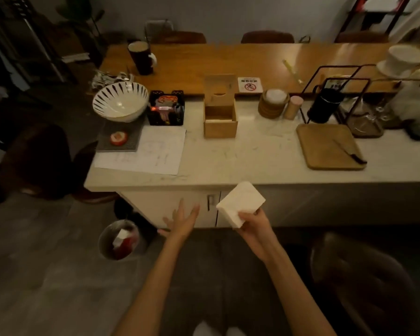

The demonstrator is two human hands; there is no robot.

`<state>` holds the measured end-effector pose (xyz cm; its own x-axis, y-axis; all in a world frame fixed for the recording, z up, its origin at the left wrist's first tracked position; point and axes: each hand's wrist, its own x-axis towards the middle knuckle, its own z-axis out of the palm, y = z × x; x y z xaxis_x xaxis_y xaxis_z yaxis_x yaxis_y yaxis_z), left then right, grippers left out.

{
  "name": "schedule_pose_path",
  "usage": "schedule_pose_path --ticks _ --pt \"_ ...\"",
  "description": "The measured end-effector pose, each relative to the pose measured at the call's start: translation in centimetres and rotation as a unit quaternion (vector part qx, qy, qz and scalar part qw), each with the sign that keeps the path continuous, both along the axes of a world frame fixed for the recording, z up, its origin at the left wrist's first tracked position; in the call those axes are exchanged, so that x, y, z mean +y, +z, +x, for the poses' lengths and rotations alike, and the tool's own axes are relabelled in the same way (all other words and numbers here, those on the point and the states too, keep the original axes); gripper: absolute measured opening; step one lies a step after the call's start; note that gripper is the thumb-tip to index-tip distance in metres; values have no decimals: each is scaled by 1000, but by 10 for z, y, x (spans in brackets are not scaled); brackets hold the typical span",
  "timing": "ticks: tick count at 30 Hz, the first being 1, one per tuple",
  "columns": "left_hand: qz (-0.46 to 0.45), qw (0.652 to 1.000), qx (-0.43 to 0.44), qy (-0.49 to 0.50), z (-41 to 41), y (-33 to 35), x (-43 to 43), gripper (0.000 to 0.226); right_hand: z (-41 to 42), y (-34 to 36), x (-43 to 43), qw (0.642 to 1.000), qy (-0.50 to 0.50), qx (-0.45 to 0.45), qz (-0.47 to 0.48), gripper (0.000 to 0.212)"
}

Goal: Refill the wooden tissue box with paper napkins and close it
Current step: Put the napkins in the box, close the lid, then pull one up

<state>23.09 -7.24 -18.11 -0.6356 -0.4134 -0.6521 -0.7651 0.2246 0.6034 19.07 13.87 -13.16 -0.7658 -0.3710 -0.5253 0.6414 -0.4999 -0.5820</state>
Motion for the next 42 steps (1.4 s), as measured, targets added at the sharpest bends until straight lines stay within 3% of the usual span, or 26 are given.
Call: schedule_pose_path --ticks 2,5,9,10,12,14,15,19,21,24,29,31,34,38,42 --pt "-98 993 -37 -61 21 40 -8 104 3 27 2 999 -15 -25 16 72" --pt "-228 962 -44 -144 27 72 -12 102 -2 42 2 999 -12 -21 40 68" --pt "-285 938 5 -197 -5 82 -2 101 -26 41 -3 998 -20 -12 53 65" --pt "-263 944 24 -197 -15 81 3 100 -35 39 -5 998 -23 -10 55 65" --pt "-71 982 100 -141 -38 81 13 104 -58 33 -11 998 -33 -3 55 66" --pt "184 971 147 -47 -66 87 18 98 -84 26 -21 999 -19 7 39 69" --pt "246 956 160 -27 -80 89 19 87 -96 22 -26 1000 -6 12 27 71" --pt "223 945 241 -5 -133 100 19 47 -145 14 -43 998 43 44 -16 75" --pt "170 948 269 5 -155 99 14 40 -170 18 -43 986 104 121 38 70" --pt "70 944 321 -35 -177 99 5 38 -211 29 -33 916 158 263 260 57" --pt "-1 948 304 -93 -202 72 -1 28 -245 11 -36 756 188 440 447 45" --pt "-10 951 298 -85 -208 55 -2 27 -246 -3 -41 722 198 447 489 43" --pt "-2 958 268 -102 -211 39 -4 36 -239 -13 -44 742 202 418 483 45" --pt "30 962 234 -138 -214 27 -11 62 -236 -22 -46 800 213 351 438 52" --pt "26 961 230 -148 -218 21 -13 43 -240 -24 -46 806 214 343 432 44"
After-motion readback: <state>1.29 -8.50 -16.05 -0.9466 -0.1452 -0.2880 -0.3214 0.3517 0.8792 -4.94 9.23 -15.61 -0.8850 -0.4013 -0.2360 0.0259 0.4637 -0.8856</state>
